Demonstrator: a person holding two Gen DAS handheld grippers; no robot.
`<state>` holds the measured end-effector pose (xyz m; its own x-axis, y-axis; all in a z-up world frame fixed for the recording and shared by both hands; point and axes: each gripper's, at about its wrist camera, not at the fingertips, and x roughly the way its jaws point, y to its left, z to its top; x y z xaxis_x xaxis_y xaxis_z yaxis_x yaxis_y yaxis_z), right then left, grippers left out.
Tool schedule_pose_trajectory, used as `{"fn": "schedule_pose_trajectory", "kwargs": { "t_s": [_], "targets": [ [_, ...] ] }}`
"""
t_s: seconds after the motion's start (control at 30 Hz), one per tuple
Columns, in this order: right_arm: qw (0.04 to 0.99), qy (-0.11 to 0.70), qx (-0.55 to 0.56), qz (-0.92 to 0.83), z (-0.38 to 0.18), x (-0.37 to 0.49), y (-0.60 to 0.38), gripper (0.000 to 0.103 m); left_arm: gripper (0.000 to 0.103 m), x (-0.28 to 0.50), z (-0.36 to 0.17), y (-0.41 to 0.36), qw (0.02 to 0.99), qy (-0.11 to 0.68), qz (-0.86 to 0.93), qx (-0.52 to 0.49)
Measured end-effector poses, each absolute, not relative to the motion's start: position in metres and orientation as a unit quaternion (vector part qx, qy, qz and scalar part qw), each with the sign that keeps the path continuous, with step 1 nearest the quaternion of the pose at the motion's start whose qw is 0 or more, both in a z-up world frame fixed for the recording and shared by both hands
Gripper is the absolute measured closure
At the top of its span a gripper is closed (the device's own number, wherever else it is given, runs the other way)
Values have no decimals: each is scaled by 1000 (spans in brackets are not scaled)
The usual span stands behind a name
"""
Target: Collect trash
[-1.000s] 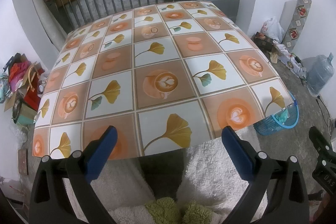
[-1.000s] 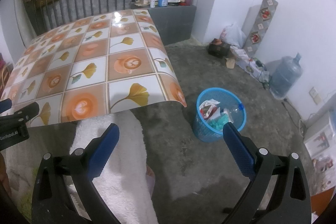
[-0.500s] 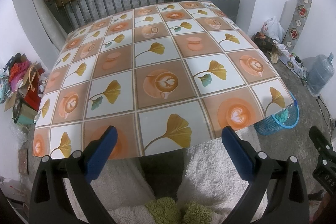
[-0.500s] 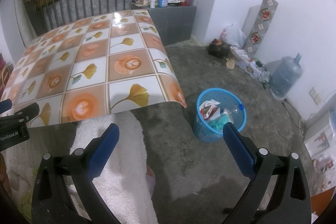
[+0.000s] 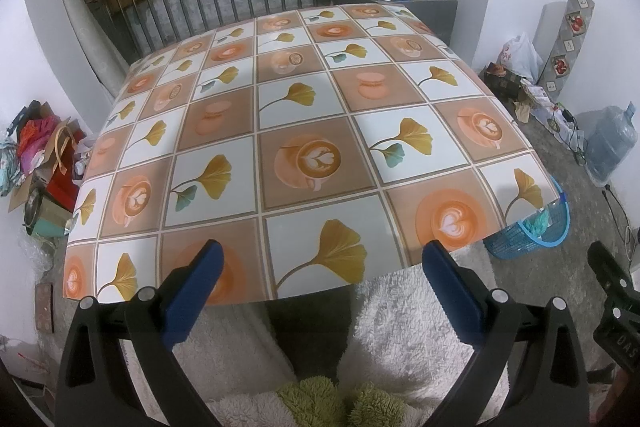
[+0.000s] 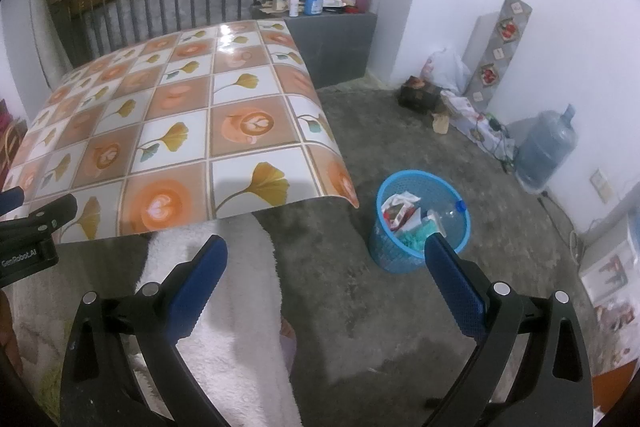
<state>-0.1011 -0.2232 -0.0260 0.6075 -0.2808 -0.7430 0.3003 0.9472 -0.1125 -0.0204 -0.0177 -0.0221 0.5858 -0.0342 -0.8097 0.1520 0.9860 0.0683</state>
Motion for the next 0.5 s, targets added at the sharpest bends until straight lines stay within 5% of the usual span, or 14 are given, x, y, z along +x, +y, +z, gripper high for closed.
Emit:
{"fn": "schedule_pose_trajectory", "kwargs": {
  "t_s": [0.5],
  "targets": [
    [896,412,13,-164,-26,-102,-222,8,6,-20,-22,-17,888,452,-53,65]
  ]
}}
